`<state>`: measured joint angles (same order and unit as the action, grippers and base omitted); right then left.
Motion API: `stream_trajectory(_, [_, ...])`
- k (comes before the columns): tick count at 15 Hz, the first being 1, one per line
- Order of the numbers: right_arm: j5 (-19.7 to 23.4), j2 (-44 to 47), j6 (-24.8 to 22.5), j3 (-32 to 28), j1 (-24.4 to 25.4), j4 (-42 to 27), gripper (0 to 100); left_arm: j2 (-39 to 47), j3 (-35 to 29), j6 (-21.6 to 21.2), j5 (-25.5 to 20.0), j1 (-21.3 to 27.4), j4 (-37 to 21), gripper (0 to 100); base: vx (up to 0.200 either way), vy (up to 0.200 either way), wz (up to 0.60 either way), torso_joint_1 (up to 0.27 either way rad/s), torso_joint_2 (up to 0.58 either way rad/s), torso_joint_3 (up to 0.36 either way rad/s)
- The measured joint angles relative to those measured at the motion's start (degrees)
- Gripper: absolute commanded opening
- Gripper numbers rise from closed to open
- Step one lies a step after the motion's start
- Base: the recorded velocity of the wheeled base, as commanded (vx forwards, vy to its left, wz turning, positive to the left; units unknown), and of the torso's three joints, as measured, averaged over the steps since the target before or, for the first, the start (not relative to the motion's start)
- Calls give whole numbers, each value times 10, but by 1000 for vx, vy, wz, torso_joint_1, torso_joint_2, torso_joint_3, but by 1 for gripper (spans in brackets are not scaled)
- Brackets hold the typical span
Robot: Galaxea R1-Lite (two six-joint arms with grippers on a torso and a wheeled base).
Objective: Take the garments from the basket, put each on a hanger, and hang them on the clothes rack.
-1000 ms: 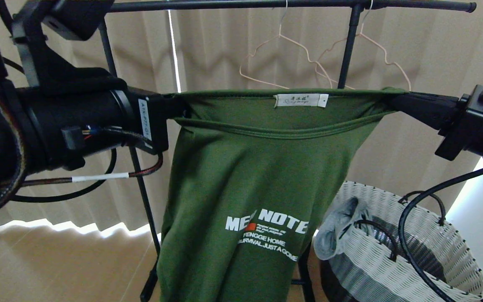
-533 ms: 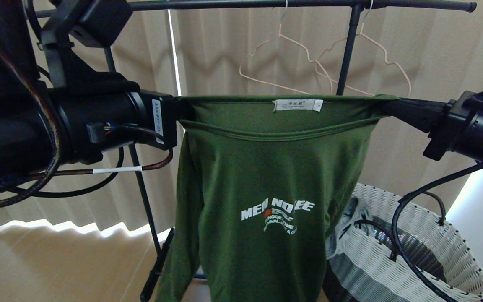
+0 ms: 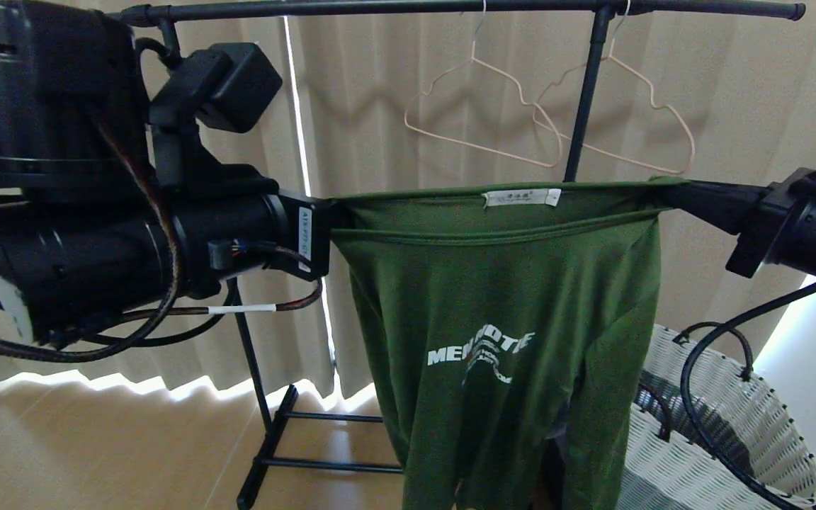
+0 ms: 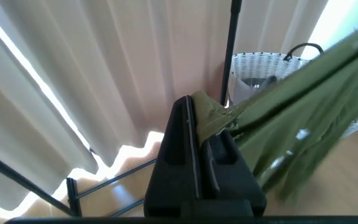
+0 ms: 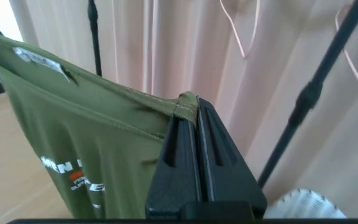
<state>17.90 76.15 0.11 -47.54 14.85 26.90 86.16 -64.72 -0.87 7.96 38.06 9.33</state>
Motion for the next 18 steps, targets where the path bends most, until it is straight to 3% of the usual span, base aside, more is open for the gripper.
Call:
stream_trajectory(2, [15,-30,0,2,-2,-51,0,22,-19,7,1,0,10,0,0,0,0,0,0,0])
stream_trajectory(6, [115,-90,0,49,1,-82,0,63,-36,15,3,-2,45,0,0,0,0,0,0,0])
stream_trajectory(9, [117,-104,-5,60,0,-81,0,71,-34,15,4,-3,44,0,0,0,0,0,0,0])
stream_trajectory(12, [104,-94,-67,61,-14,-75,0,65,-17,13,4,-3,36,0,0,0,0,0,0,0])
stream_trajectory(15, [84,-72,-75,47,-27,-56,0,30,4,12,-7,0,-31,0,0,0,0,0,0,0])
stream_trajectory(18, [56,-24,-70,28,-28,14,0,-32,17,13,-66,4,-120,0,0,0,0,0,0,0])
